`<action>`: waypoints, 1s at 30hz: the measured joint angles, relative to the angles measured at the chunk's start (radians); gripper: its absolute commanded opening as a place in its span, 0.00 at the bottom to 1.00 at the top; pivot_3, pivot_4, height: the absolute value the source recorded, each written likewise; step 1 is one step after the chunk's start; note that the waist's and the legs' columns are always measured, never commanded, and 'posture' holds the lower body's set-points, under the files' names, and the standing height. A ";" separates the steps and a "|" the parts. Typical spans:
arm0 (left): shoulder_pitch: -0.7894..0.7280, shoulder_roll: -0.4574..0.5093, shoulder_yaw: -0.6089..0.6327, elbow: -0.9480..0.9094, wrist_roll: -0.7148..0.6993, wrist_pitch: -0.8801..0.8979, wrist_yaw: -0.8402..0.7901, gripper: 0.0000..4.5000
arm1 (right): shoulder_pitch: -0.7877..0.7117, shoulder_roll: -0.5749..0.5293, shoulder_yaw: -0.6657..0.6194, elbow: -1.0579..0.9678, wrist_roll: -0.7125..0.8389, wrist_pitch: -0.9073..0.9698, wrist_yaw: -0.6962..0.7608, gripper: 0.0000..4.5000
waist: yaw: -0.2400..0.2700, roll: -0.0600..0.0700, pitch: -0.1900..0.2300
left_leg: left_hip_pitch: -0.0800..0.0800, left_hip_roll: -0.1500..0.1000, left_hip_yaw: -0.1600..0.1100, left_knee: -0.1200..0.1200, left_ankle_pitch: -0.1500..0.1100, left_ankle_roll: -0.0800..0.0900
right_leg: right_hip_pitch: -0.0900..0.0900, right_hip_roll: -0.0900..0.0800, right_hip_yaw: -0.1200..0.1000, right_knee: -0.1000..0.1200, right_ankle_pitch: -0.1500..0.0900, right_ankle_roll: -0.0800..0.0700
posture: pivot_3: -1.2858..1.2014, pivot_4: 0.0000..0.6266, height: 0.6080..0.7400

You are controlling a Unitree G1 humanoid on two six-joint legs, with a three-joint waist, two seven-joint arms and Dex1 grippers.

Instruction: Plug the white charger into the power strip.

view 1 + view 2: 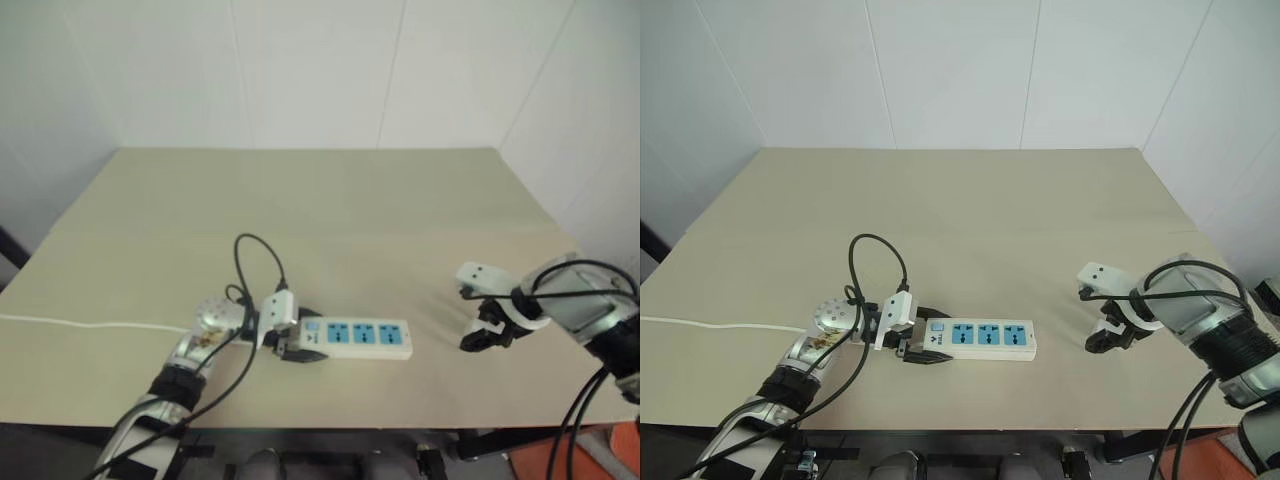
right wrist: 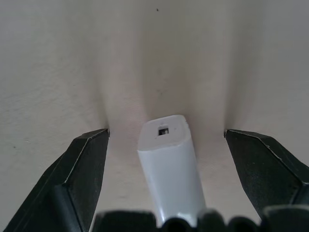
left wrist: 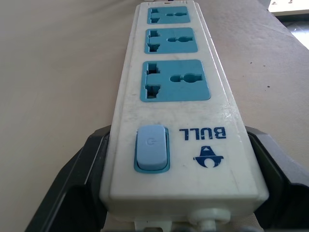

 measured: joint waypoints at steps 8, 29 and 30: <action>0.010 0.017 -0.001 -0.017 0.000 0.005 0.017 0.74 | -0.009 0.038 -0.001 0.062 -0.042 -0.058 0.023 1.00 | -0.004 -0.005 -0.004 | 0.003 0.000 0.000 0.000 0.000 0.000 | 0.003 0.000 0.000 0.000 -0.001 0.002 | 0.52 0.24 1.00; 0.019 0.025 -0.003 -0.036 -0.001 0.007 0.027 0.74 | -0.007 0.052 -0.010 0.088 -0.118 -0.159 0.101 0.25 | -0.004 -0.005 -0.004 | 0.003 0.001 0.000 0.000 0.000 0.000 | 0.002 0.001 0.000 0.000 -0.001 0.002 | 0.52 0.24 1.00; 0.019 0.025 -0.003 -0.036 -0.001 0.007 0.027 0.74 | -0.007 0.053 -0.012 0.089 -0.120 -0.159 0.103 0.25 | -0.004 -0.005 -0.004 | 0.003 0.001 0.000 0.000 0.000 0.000 | 0.002 0.001 0.000 0.000 -0.001 0.002 | 0.52 0.24 1.00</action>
